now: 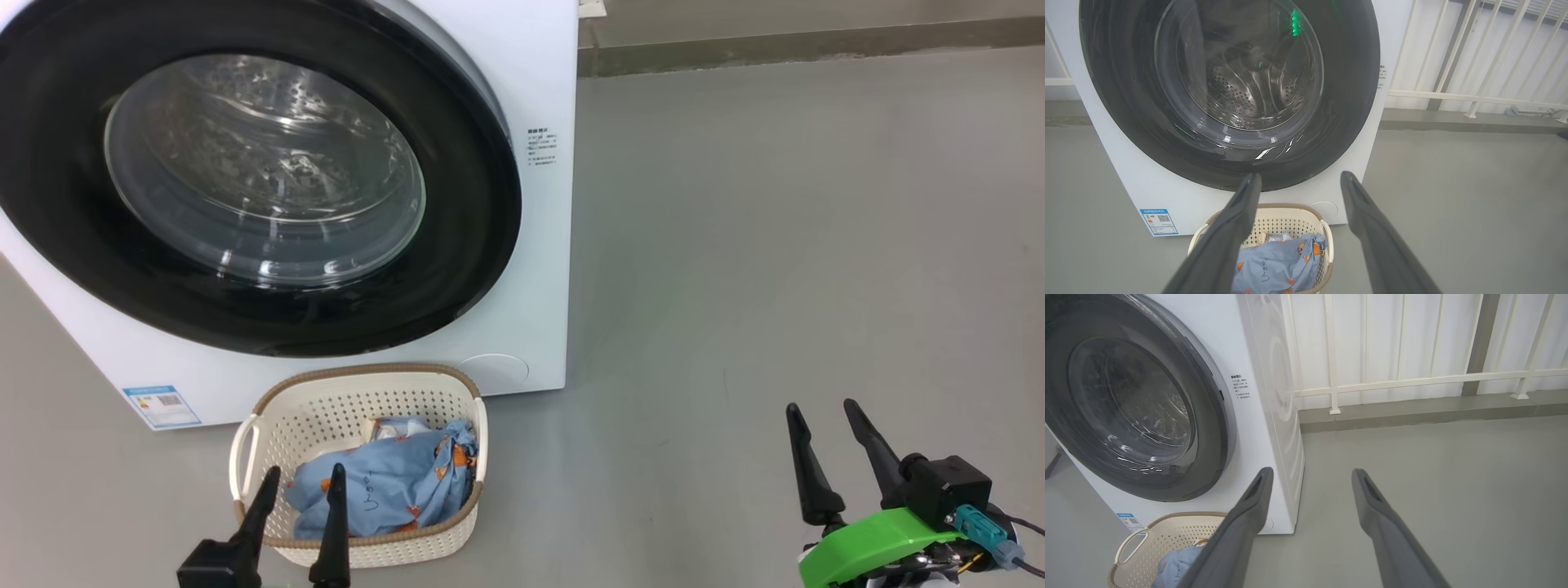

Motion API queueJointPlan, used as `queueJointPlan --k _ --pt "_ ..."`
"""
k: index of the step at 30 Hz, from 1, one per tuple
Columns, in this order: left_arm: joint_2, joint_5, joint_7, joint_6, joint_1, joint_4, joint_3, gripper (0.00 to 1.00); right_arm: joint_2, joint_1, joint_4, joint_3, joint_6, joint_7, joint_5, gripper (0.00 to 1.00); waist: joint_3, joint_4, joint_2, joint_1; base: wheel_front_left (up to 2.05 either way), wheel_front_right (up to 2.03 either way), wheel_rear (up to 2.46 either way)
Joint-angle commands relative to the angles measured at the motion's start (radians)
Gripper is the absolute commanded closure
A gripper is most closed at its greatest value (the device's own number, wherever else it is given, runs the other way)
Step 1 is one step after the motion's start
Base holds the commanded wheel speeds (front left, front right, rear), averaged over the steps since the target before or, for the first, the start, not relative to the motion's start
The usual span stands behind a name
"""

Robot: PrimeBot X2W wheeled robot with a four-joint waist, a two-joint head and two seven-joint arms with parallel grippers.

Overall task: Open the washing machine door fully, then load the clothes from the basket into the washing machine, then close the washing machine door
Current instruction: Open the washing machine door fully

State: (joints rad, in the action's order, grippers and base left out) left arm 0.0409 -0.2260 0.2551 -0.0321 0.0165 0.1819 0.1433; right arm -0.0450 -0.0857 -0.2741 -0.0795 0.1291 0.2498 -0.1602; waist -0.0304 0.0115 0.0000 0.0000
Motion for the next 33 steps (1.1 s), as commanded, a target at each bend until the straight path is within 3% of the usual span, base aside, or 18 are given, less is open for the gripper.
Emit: queueJointPlan --k 1,8,12,13,17,20,25,33 --pt "0.009 -0.010 0.007 -0.010 -0.026 -0.017 -0.033 0.00 -0.005 -0.036 0.034 0.039 0.002 0.012 -0.017 1.00 0.001 0.002 0.0000 0.0000 0.00 0.00 0.00" --pt "0.009 -0.020 0.007 -0.012 -0.028 -0.014 -0.031 0.00 -0.005 -0.043 0.034 0.081 0.002 0.012 -0.189 1.00 0.011 0.014 0.0000 0.0000 0.00 0.00 0.00" --pt "0.009 -0.020 0.007 -0.011 -0.029 -0.015 -0.021 0.00 -0.005 -0.063 -0.038 0.097 0.002 0.012 -0.501 1.00 0.021 0.031 0.0000 0.0000 0.00 0.00 0.00" --pt "0.009 -0.020 0.007 -0.011 -0.029 -0.015 -0.021 0.00 -0.005 -0.063 -0.038 0.097 0.002 0.012 -0.501 1.00 0.021 0.031 0.0000 0.0000 0.00 0.00 0.00" --pt "0.009 -0.020 0.007 -0.008 -0.032 -0.013 -0.011 0.00 -0.005 -0.117 -0.128 0.130 0.002 0.012 -0.803 1.00 0.033 0.050 0.0000 0.0000 0.00 0.00 0.00" --pt "0.009 -0.020 0.007 -0.006 -0.040 -0.016 -0.006 0.00 -0.005 -0.174 -0.187 0.141 0.002 0.000 -0.955 1.00 0.055 0.065 0.0000 0.0000 0.00 0.00 0.00" --pt "0.009 -0.024 0.007 -0.005 -0.063 -0.025 0.010 0.00 -0.009 -0.294 -0.256 0.107 0.002 -0.070 -1.035 1.00 0.101 0.098 0.0000 0.0000 0.00 0.00 0.00" --pt "0.009 -0.042 0.007 -0.011 -0.114 -0.031 0.056 0.00 -0.080 -0.486 -0.295 0.057 0.002 -0.211 -1.062 1.00 0.176 0.169 0.0000 0.0000 0.00 0.00 0.00"
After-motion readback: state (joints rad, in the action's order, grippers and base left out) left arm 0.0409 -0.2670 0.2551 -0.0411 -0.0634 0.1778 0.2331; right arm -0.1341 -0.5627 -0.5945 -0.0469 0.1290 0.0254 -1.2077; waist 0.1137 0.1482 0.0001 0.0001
